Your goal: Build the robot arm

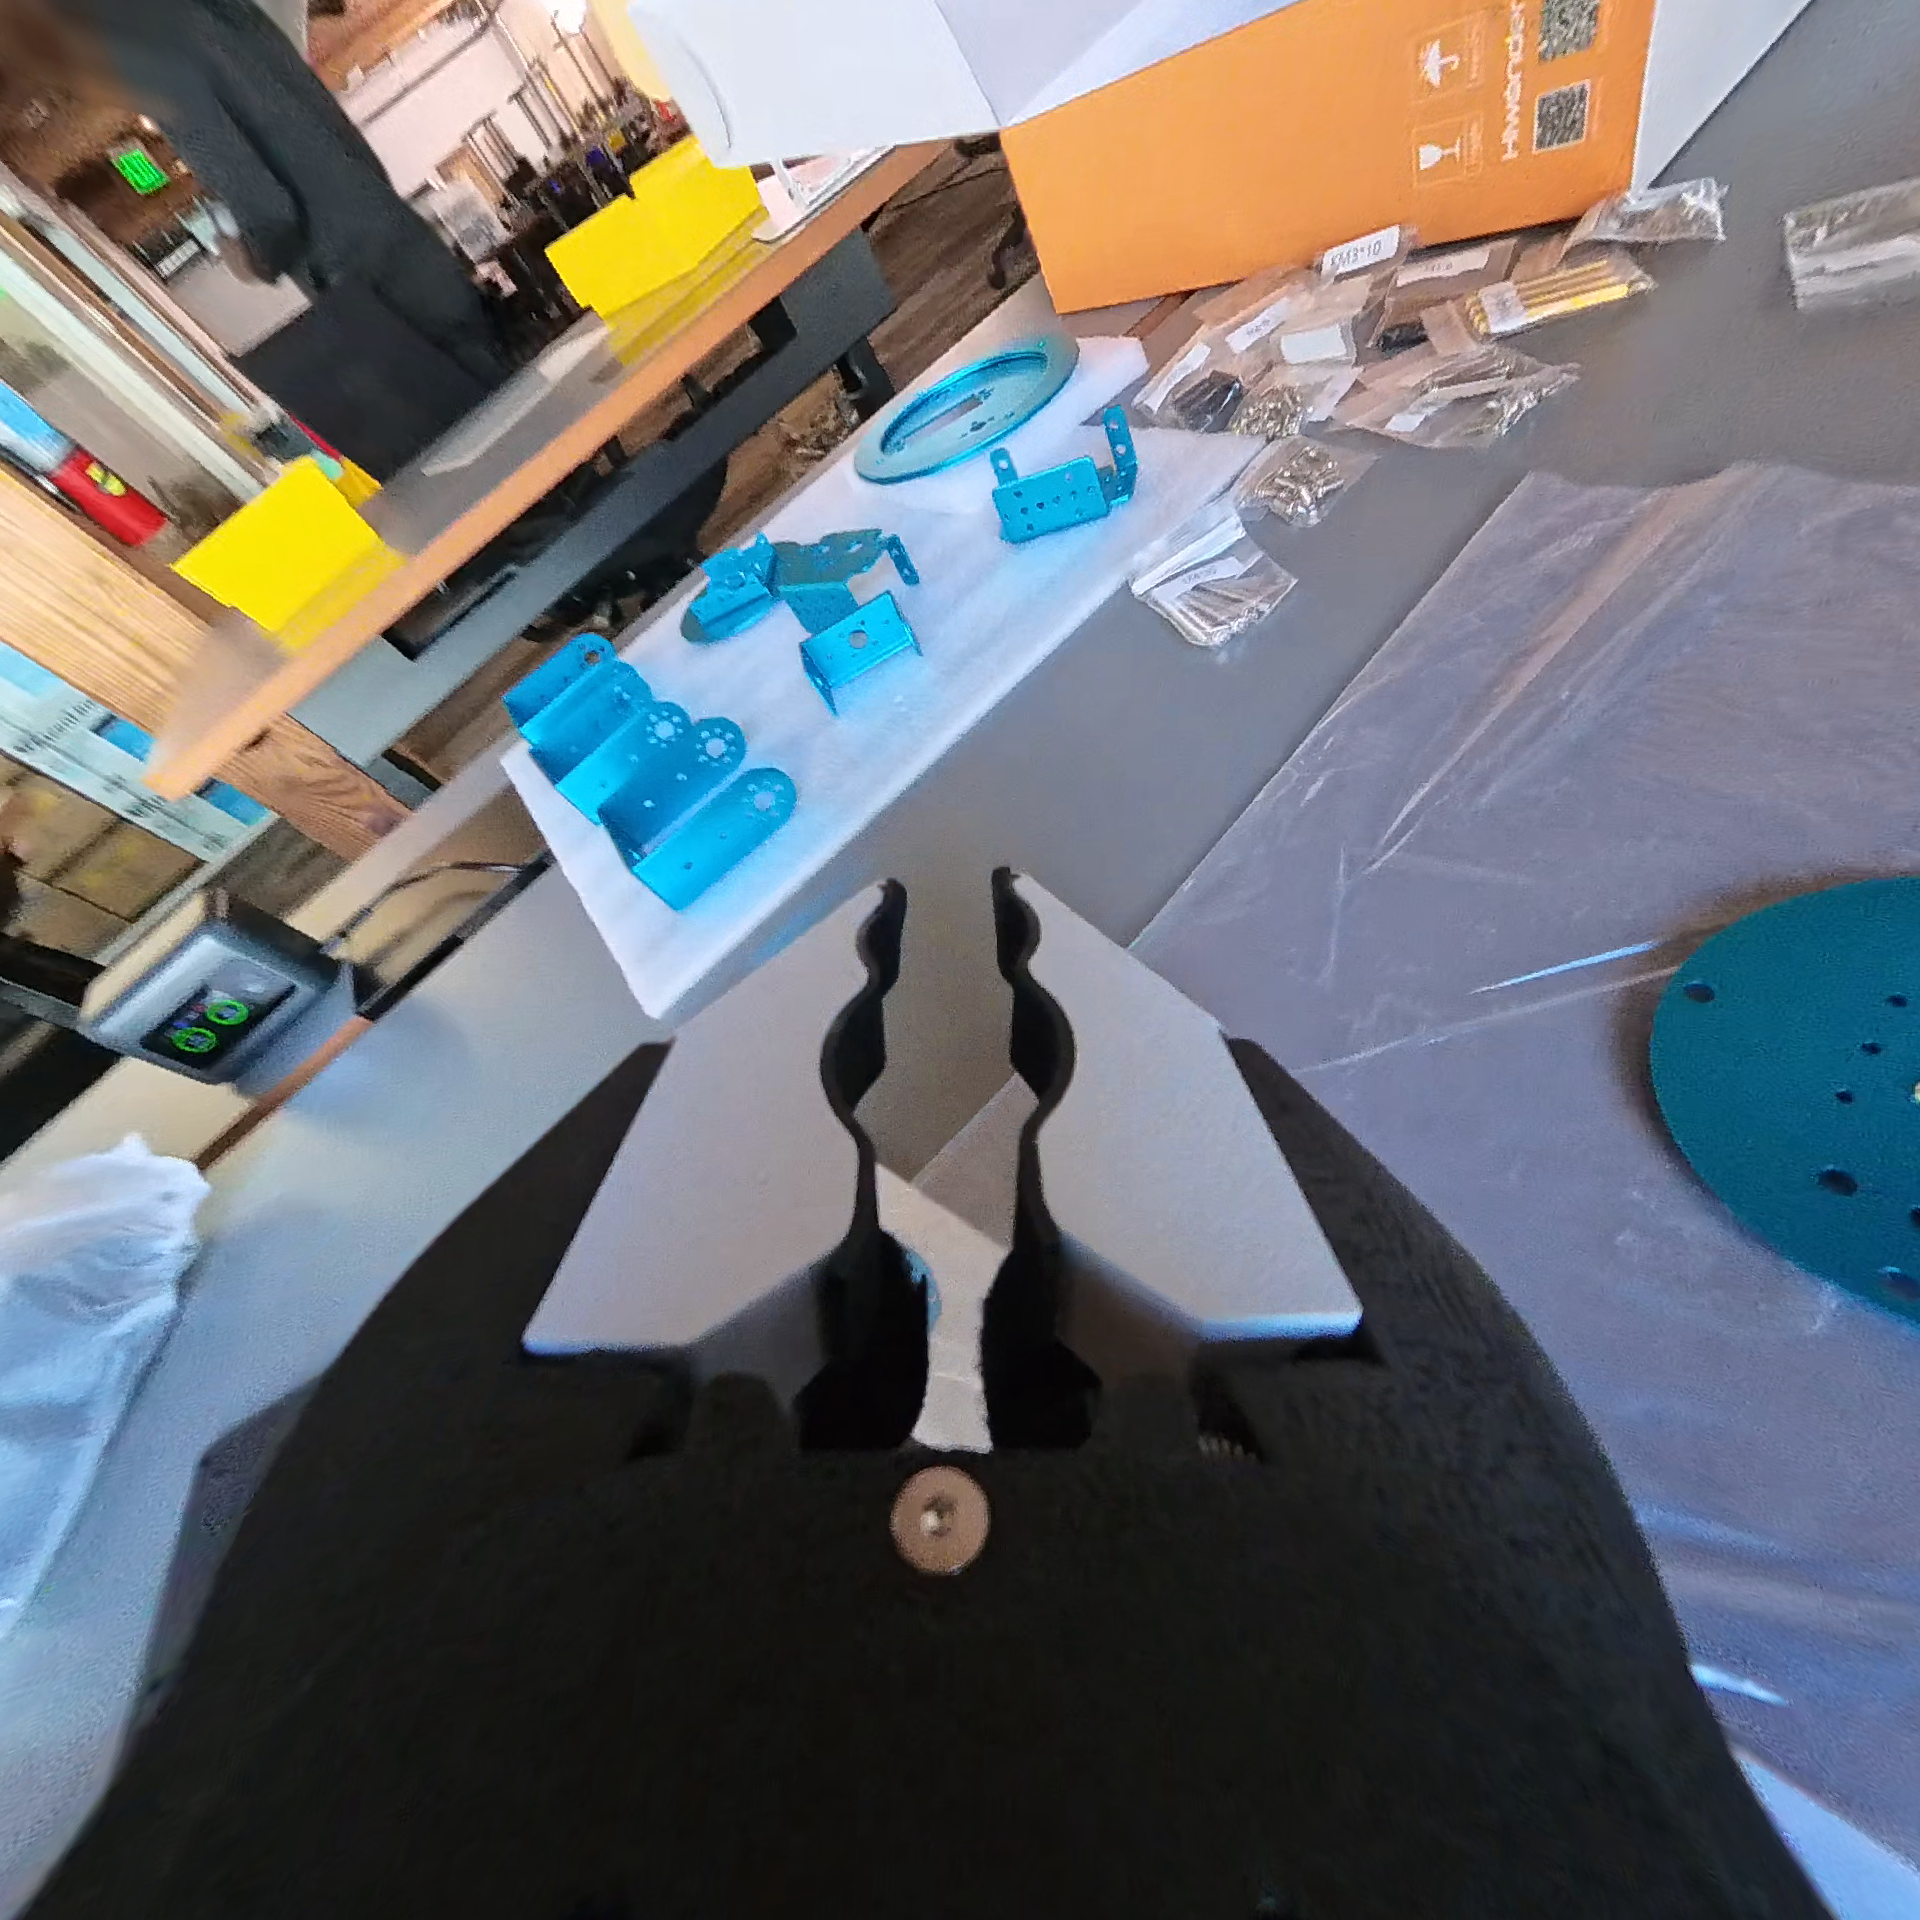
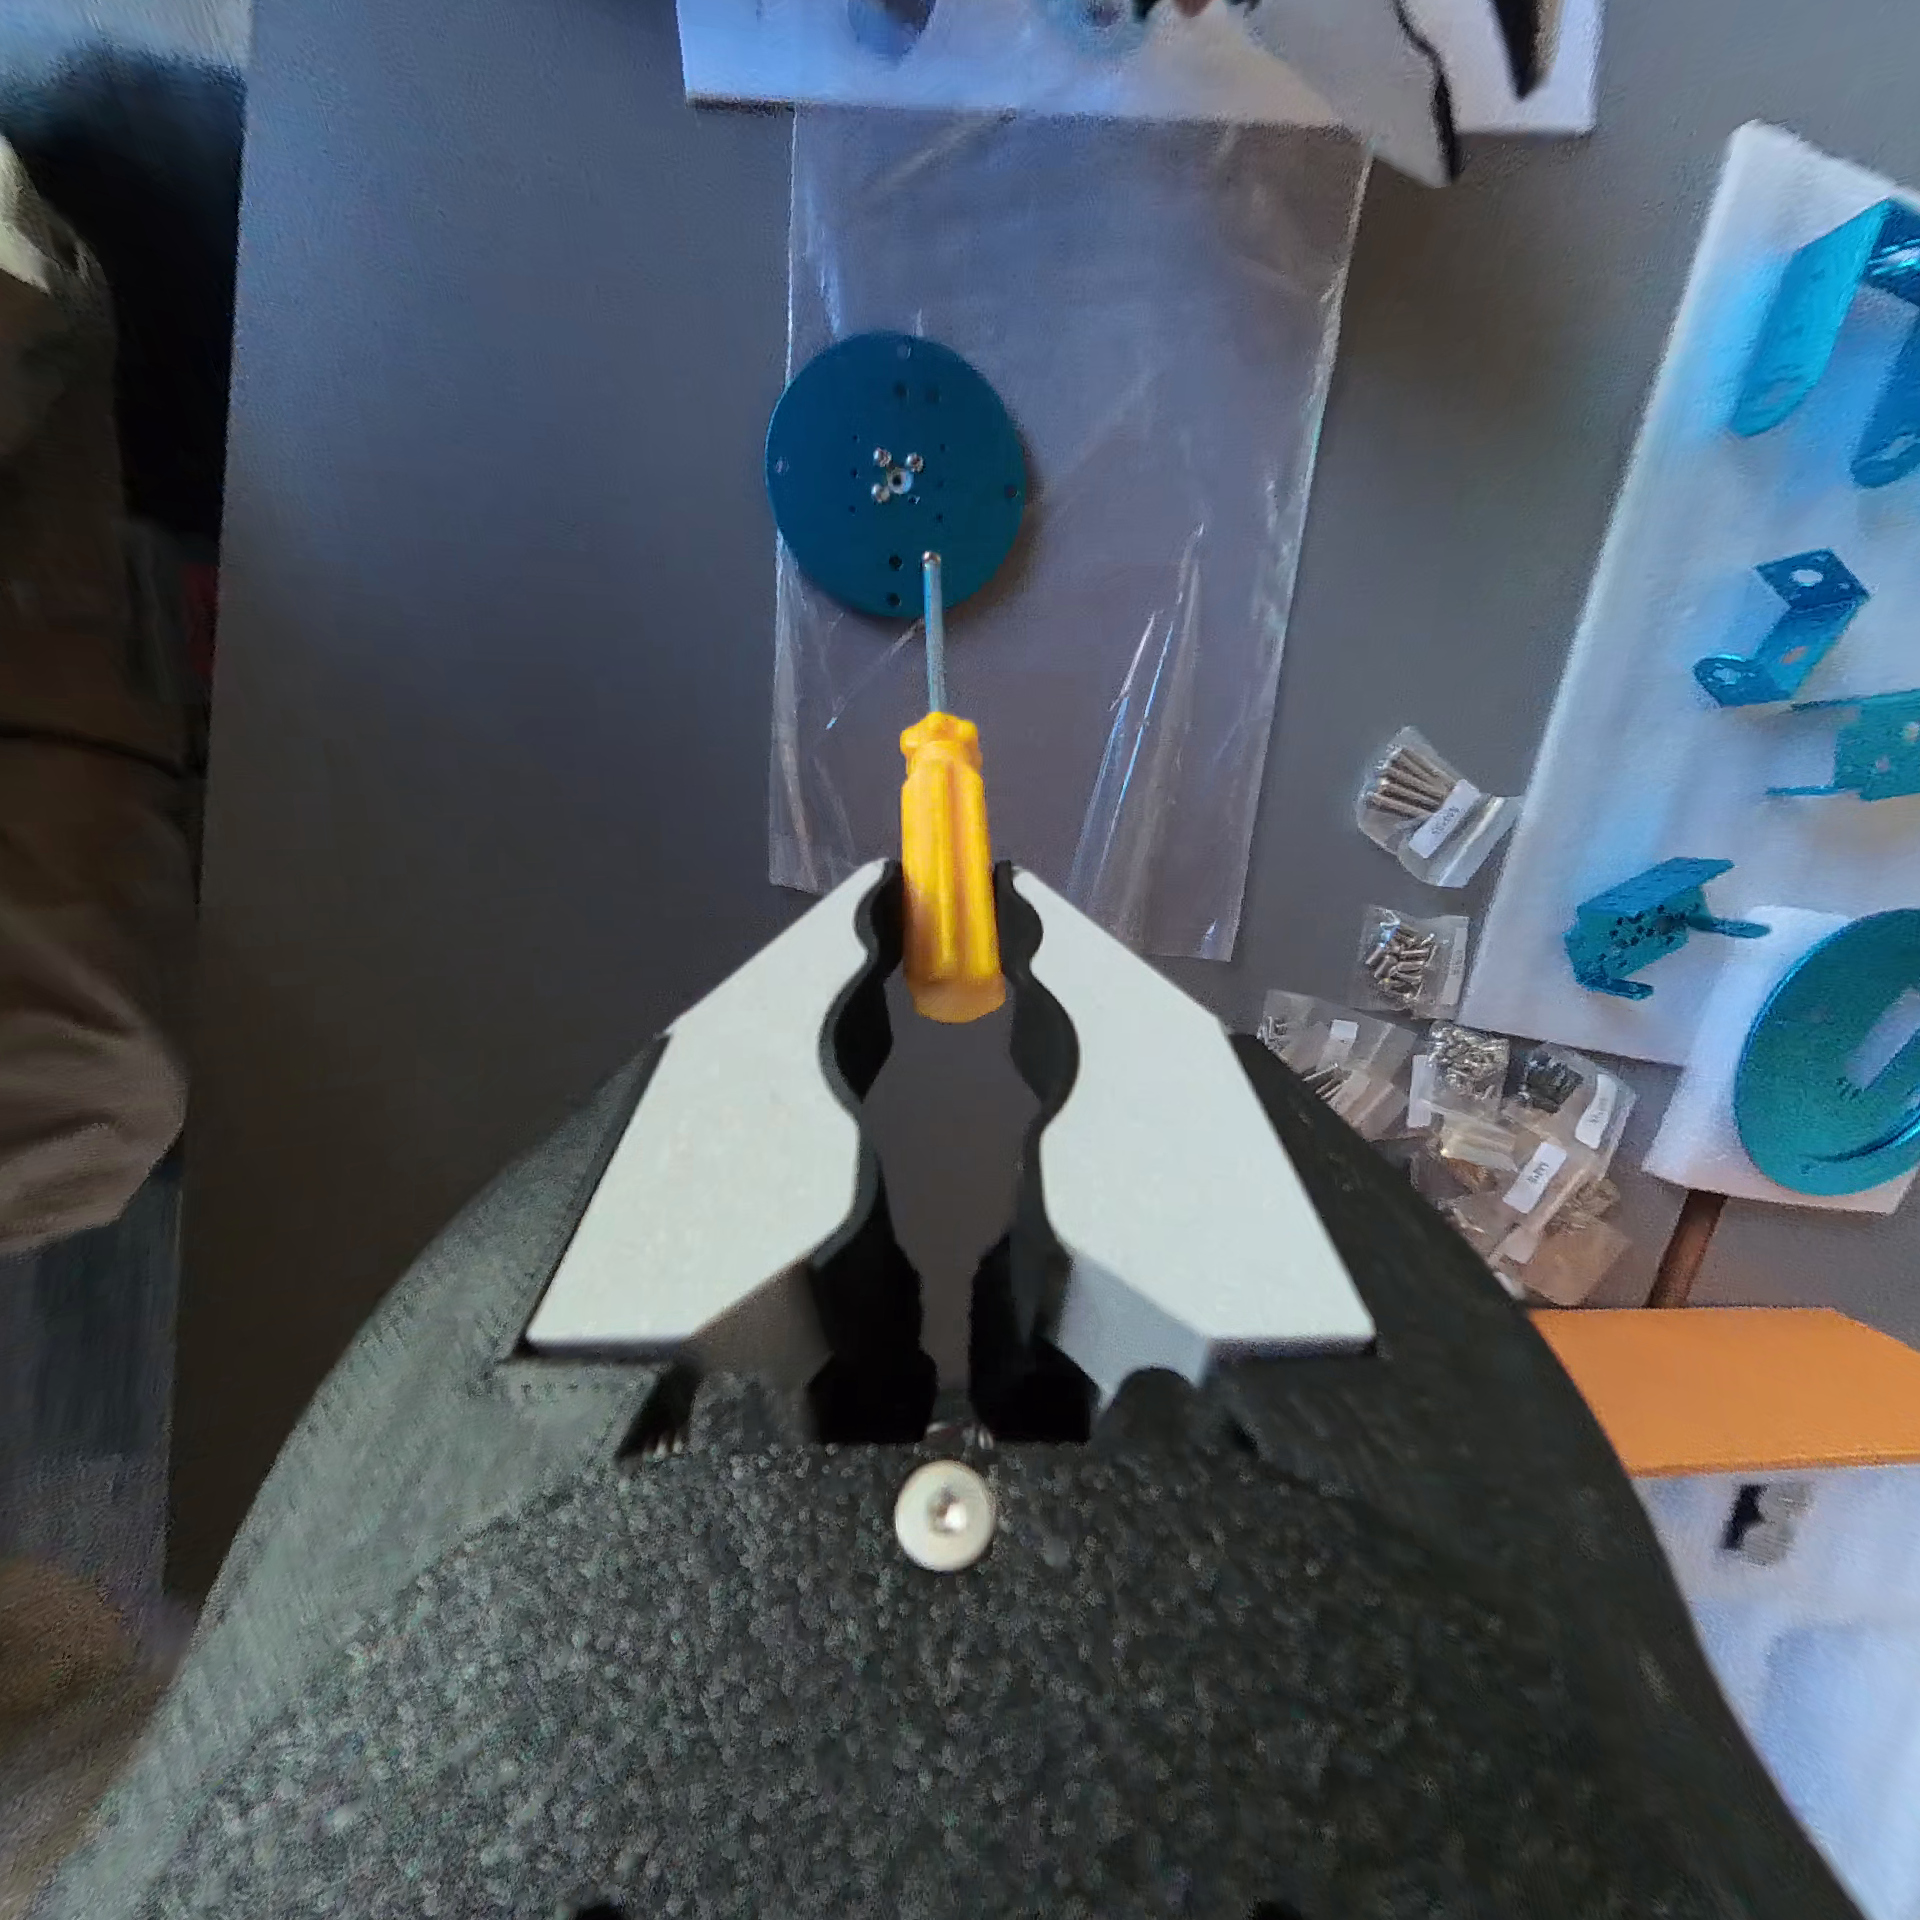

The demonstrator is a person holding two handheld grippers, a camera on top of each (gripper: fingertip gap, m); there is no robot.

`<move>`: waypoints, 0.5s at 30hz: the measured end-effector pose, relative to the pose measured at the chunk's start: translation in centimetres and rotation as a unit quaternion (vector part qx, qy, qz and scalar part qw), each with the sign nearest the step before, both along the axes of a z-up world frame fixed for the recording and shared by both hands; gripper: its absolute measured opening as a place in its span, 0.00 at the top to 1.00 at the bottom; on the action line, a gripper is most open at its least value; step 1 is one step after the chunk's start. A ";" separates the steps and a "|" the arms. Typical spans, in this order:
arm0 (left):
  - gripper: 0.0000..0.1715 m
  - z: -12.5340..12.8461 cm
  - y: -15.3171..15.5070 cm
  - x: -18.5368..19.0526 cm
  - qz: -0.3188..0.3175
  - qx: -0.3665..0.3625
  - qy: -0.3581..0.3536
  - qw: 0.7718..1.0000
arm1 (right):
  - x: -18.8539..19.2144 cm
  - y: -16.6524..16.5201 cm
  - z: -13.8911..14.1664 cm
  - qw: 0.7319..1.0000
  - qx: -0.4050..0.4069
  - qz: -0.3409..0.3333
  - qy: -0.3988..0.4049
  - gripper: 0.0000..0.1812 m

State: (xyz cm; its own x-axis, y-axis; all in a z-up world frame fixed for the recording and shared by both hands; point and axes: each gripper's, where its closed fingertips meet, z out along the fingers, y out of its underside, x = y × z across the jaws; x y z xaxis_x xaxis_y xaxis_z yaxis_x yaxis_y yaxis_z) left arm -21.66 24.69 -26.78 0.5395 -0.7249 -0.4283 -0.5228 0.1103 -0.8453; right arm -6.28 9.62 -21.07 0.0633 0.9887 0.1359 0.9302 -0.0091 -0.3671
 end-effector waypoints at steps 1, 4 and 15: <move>0.90 -0.1 0.1 0.0 0.001 -0.010 -0.008 1.000 | -0.5 0.0 -0.1 1.000 -0.013 0.008 -0.025 0.91; 0.90 0.0 0.4 -0.1 0.007 -0.023 -0.029 0.999 | -2.0 0.4 -0.6 0.995 -0.029 0.026 -0.097 0.91; 0.90 1.1 0.9 -1.0 0.019 -0.033 -0.074 0.997 | -6.9 1.1 -0.2 0.976 -0.054 0.049 -0.206 0.91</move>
State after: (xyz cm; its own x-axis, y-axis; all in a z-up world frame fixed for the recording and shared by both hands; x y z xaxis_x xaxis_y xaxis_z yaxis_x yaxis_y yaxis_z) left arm -22.63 25.59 -25.68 0.6206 -0.7270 -0.2938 -0.3946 0.0342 -0.9182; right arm -13.22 10.74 -21.27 -0.0701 0.9973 0.0238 0.9969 0.0692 0.0362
